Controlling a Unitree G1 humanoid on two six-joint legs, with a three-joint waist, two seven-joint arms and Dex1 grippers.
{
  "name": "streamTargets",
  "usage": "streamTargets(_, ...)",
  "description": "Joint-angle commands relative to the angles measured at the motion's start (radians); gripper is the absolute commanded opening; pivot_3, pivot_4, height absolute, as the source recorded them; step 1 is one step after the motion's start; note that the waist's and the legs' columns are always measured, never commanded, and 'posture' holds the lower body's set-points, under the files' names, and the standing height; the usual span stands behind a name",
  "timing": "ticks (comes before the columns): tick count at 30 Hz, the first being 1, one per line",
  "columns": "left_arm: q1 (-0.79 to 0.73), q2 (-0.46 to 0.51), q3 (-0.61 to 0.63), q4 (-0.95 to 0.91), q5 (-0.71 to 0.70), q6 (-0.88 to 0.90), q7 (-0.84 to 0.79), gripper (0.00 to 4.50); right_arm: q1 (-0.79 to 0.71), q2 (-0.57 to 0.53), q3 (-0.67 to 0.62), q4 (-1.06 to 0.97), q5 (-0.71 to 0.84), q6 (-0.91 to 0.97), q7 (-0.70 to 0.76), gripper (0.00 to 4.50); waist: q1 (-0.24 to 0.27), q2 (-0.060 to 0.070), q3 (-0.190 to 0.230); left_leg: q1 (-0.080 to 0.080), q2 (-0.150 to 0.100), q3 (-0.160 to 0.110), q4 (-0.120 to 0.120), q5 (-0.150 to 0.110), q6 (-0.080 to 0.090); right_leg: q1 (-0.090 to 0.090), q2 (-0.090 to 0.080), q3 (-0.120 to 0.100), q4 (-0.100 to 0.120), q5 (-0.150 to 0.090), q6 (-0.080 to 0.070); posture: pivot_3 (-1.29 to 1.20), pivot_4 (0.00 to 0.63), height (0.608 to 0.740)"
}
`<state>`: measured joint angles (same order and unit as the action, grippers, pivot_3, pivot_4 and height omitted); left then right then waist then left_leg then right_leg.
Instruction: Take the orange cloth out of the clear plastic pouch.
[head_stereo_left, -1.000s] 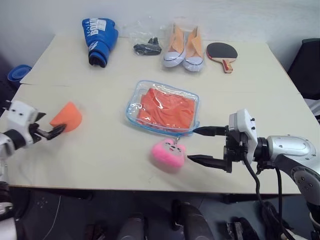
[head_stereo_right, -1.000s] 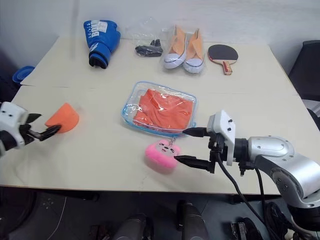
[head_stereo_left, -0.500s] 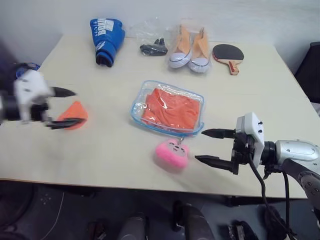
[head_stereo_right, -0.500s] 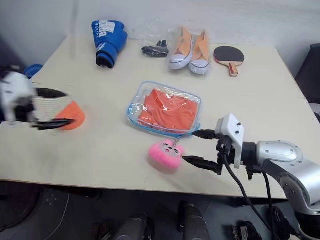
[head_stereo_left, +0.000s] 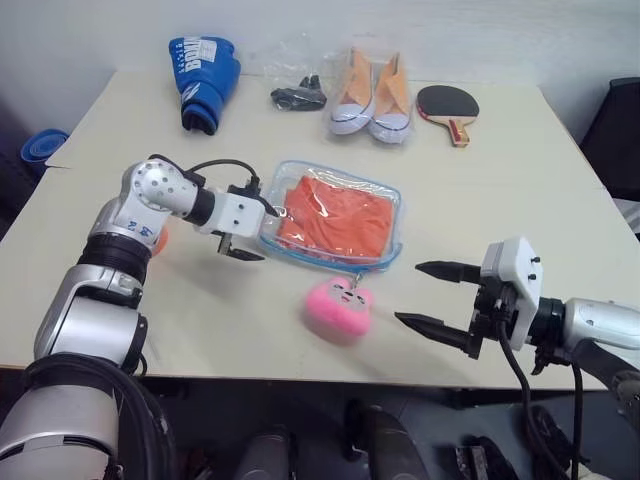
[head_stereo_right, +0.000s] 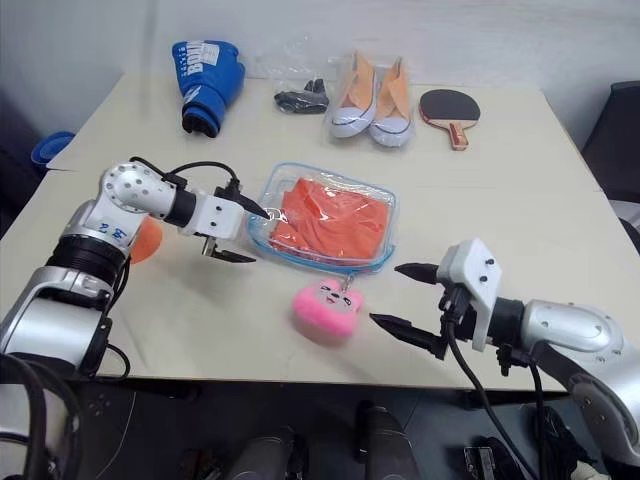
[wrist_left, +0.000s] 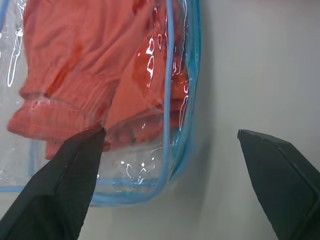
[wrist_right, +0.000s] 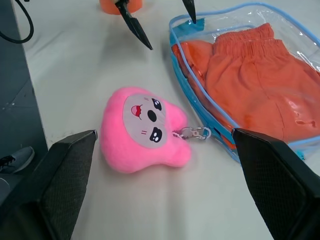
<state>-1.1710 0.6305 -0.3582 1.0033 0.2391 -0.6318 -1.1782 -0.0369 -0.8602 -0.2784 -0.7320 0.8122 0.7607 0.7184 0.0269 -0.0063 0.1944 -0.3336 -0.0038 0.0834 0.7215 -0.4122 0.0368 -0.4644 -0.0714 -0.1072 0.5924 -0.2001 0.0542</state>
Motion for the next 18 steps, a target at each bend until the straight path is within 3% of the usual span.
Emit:
streamTargets(1, -0.053, -0.012, -0.013, 0.076, 0.063, -0.077, 0.093, 4.49, 0.012, 0.006, -0.045, -0.050, 0.028, -0.003, -0.033, 4.50, 0.000, 0.000, 0.000, 0.000, 0.000, 0.000, 0.000, 0.000, 0.000, 0.000, 0.000, 0.000, 0.000, 0.000, 0.000, 0.00, 0.150, 0.740)
streamTargets(4, -0.076, -0.033, -0.009, 0.121, 0.076, -0.099, 0.123, 3.97, 0.025, 0.004, -0.052, -0.061, 0.038, -0.002, -0.045, 4.50, 0.000, 0.000, 0.000, 0.000, 0.000, -0.004, 0.000, 0.000, 0.001, 0.000, -0.001, 0.000, -0.001, 0.000, 0.001, 0.00, 0.150, 0.740)
streamTargets(12, -0.054, -0.039, 0.016, 0.134, 0.044, -0.119, 0.052, 1.49, 0.025, -0.014, -0.053, -0.052, 0.048, -0.005, -0.048, 4.50, 0.000, 0.000, 0.000, 0.000, 0.000, -0.008, 0.000, 0.000, 0.002, 0.000, -0.001, 0.000, -0.001, 0.001, 0.001, 0.00, 0.150, 0.740)
streamTargets(17, 0.036, -0.005, 0.050, 0.024, -0.026, -0.065, -0.056, 0.04, 0.005, -0.025, -0.038, -0.031, 0.047, -0.007, -0.026, 4.50, -0.003, 0.000, 0.000, 0.000, 0.000, -0.008, 0.000, -0.001, 0.002, 0.000, -0.001, 0.000, -0.001, 0.001, 0.001, 0.00, 0.150, 0.740)
streamTargets(18, 0.067, 0.006, 0.060, -0.029, -0.047, -0.036, -0.077, 0.04, 0.001, -0.026, -0.034, -0.027, 0.046, -0.007, -0.022, 4.50, -0.005, 0.000, 0.000, 0.000, 0.000, -0.008, 0.000, -0.001, 0.002, 0.000, -0.001, 0.000, -0.001, 0.001, 0.001, 0.00, 0.150, 0.740)
